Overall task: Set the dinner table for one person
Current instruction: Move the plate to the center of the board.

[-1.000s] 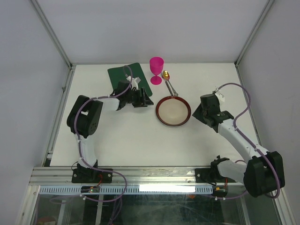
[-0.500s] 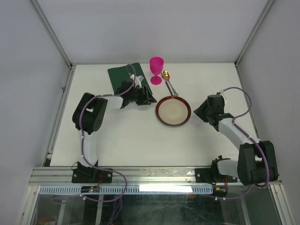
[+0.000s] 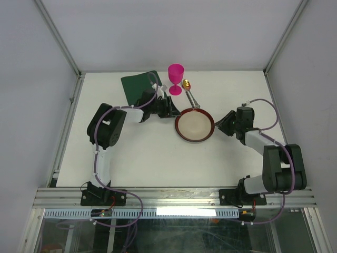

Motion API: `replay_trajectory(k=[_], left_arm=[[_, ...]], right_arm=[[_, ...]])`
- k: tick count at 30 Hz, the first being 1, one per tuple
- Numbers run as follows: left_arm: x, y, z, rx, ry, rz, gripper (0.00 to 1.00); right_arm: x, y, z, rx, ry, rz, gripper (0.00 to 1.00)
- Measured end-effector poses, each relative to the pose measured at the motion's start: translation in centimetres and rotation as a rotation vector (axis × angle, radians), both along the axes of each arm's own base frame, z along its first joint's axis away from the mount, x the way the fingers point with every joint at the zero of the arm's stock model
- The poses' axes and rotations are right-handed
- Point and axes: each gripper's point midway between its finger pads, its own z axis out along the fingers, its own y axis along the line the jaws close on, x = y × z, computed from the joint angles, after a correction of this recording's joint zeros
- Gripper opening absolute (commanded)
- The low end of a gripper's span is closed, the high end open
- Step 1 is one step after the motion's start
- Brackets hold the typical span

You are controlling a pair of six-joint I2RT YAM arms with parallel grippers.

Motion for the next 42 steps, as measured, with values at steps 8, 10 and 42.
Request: replay_trajectory(k=[8,10,42], left_arm=[[-0.1,-0.8,-0.2,-0.003,-0.003,-0.012,0.51],[-0.2,-0.9,-0.2,-0.002,-0.003,-0.016,0.49],[-0.2,-1.1,-0.1,0.028,0.020,-0.022,0.21]], right_arm=[[0.2,0.3,-1.1,0.031,0.013,0.035,0.33],[0.3,0.5,-1.4,0.040,0.016,0.043,0.33],[0.8,1.7,-2.2,0.080,0.021,0.116,0.06]])
